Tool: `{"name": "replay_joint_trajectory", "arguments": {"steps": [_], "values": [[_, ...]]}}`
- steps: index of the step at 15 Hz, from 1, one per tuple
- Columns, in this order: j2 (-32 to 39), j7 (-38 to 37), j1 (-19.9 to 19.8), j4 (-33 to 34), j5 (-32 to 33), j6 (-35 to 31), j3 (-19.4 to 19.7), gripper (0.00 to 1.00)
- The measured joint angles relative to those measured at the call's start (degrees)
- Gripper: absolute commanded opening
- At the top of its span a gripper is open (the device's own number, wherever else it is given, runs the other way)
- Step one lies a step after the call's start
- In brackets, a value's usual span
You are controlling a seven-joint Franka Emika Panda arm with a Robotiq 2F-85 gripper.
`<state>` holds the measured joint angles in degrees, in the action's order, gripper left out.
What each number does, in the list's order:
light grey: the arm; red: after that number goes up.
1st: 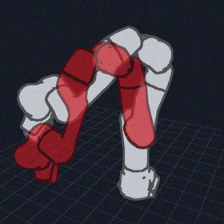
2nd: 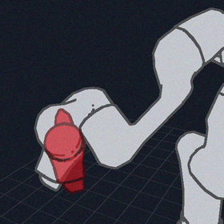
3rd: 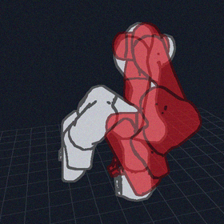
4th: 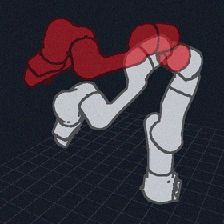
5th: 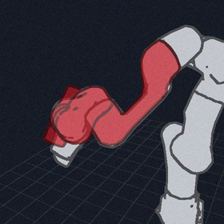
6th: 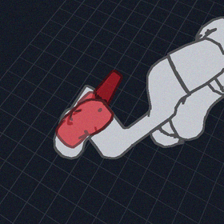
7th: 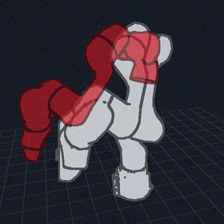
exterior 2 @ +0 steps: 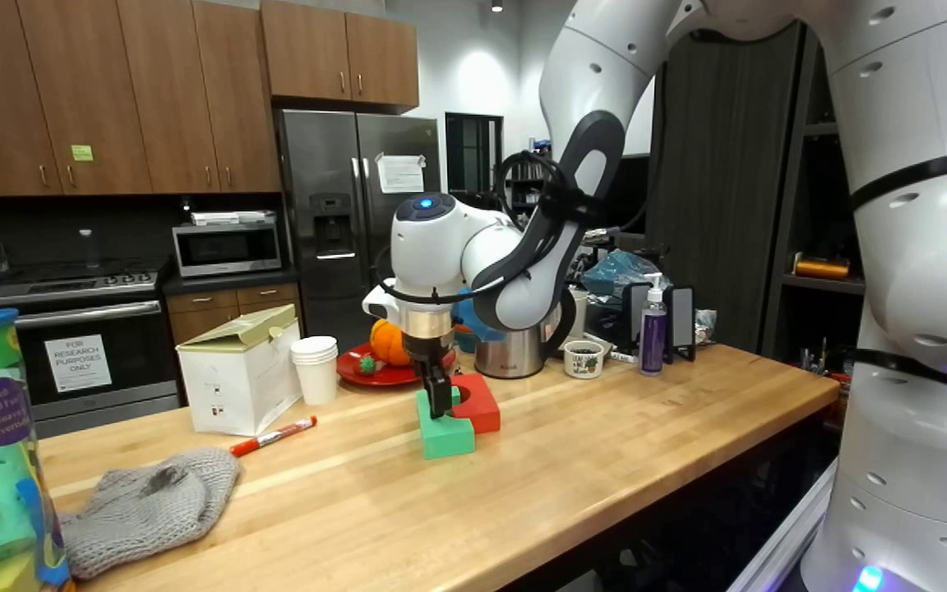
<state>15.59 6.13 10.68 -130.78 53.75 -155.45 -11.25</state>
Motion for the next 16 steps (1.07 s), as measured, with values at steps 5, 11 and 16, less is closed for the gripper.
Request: {"name": "replay_joint_trajectory", "arguments": {"steps": [5,11,16], "values": [[0.23,0.34,0.09,0.20,-2.21,-0.50,-0.05,1.00],[0.96,-1.36,0.00,0.38,-2.78,-0.84,-0.04,1.00],[0.93,-5.27,0.28,0.41,-2.31,-0.75,0.09,1.00]]}}
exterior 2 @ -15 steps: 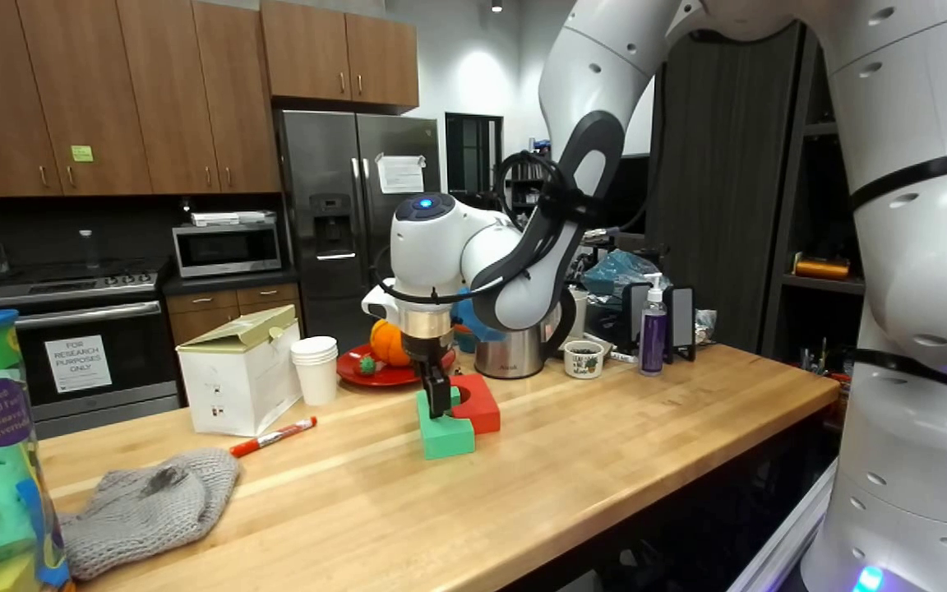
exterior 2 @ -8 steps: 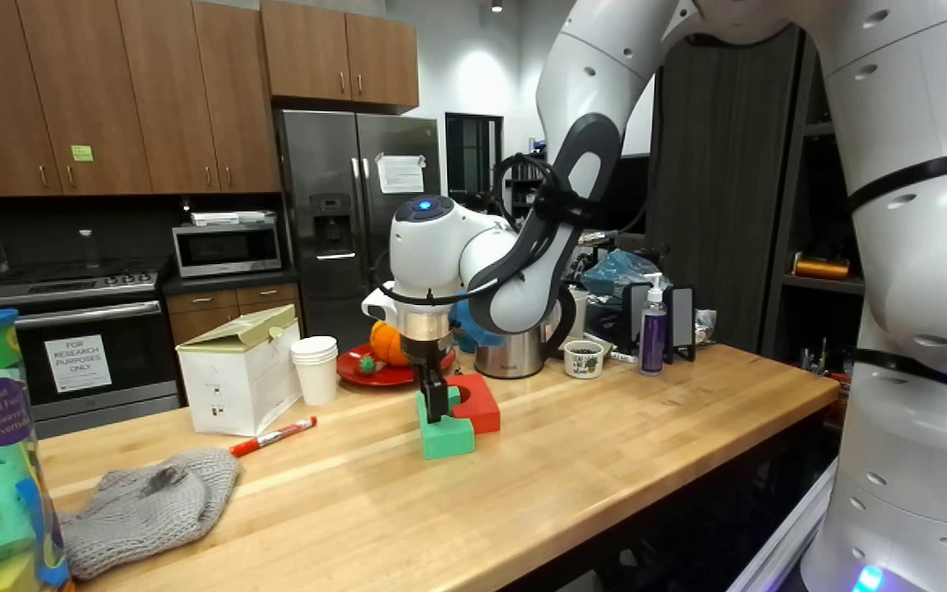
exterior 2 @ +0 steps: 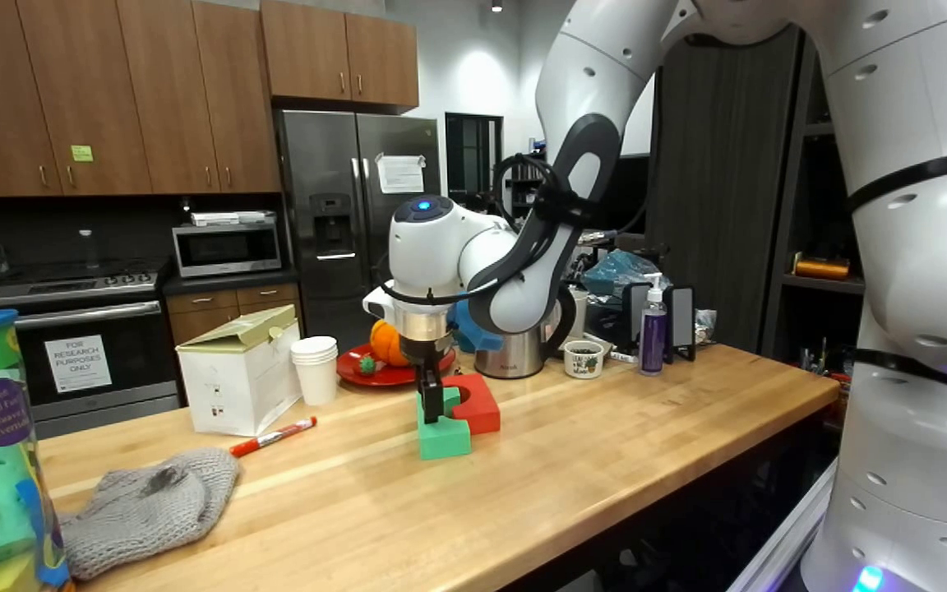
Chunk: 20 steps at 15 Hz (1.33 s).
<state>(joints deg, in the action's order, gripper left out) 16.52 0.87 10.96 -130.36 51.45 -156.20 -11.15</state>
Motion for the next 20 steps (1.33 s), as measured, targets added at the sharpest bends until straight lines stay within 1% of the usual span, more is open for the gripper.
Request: {"name": "replay_joint_trajectory", "arguments": {"steps": [7,9,16,20], "values": [[0.00,-0.55,0.21,0.05,-0.21,-0.04,0.09,1.00],[-0.02,-1.78,0.21,0.17,-0.14,-0.08,0.12,1.00],[-0.49,-10.86,0.59,1.02,3.29,0.01,0.61,1.00],[-0.46,-15.82,1.09,1.21,5.64,2.05,1.07,1.00]]}}
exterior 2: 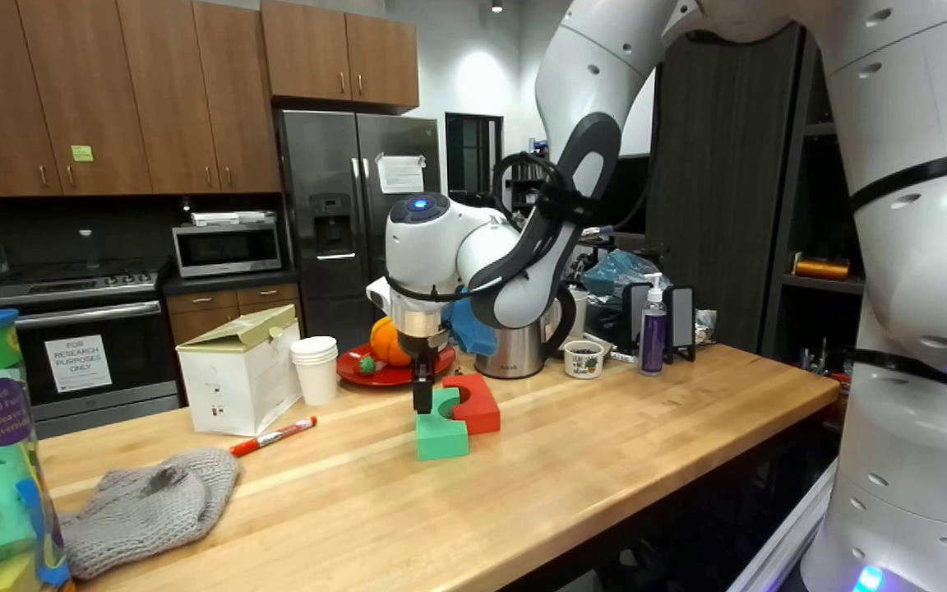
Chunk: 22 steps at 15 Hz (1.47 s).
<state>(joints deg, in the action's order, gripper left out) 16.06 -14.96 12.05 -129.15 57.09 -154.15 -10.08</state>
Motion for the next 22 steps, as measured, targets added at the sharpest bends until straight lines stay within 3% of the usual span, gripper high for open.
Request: {"name": "replay_joint_trajectory", "arguments": {"steps": [7,11,17,22], "values": [[0.42,0.49,-0.01,0.01,-3.55,0.68,-0.20,1.00],[0.17,6.55,-0.28,0.02,-12.01,-2.77,-0.22,1.00],[0.43,21.83,-1.77,-0.39,-28.53,-6.08,-0.56,1.00],[2.21,26.40,-1.97,-0.29,-33.88,-5.97,-0.26,1.00]]}}
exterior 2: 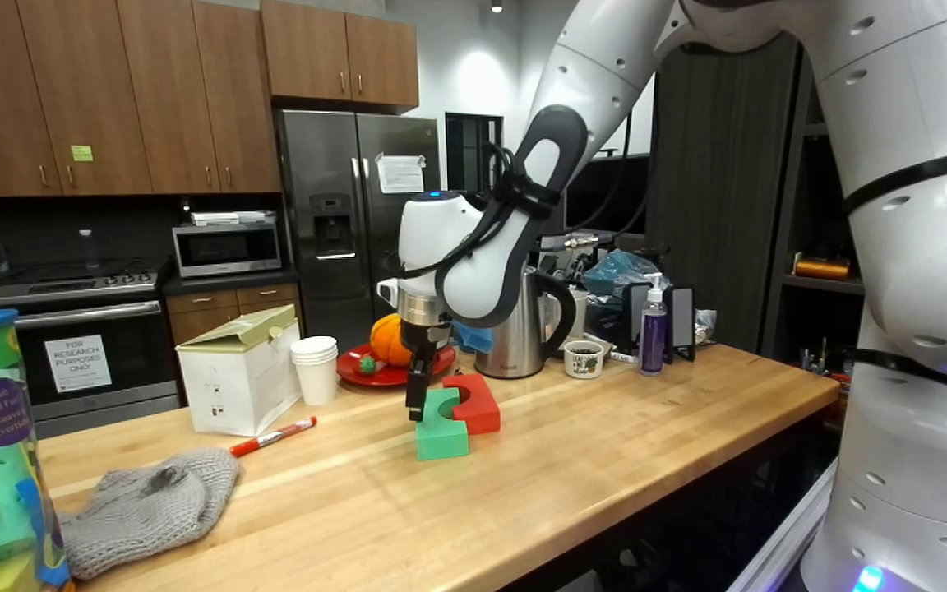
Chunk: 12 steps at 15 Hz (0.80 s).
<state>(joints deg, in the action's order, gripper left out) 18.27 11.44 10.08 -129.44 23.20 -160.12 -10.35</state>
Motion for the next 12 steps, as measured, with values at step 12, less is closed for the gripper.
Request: {"name": "replay_joint_trajectory", "arguments": {"steps": [12], "values": [[1.05,0.06,0.85,1.07,-0.08,0.42,0.56,1.00]]}}
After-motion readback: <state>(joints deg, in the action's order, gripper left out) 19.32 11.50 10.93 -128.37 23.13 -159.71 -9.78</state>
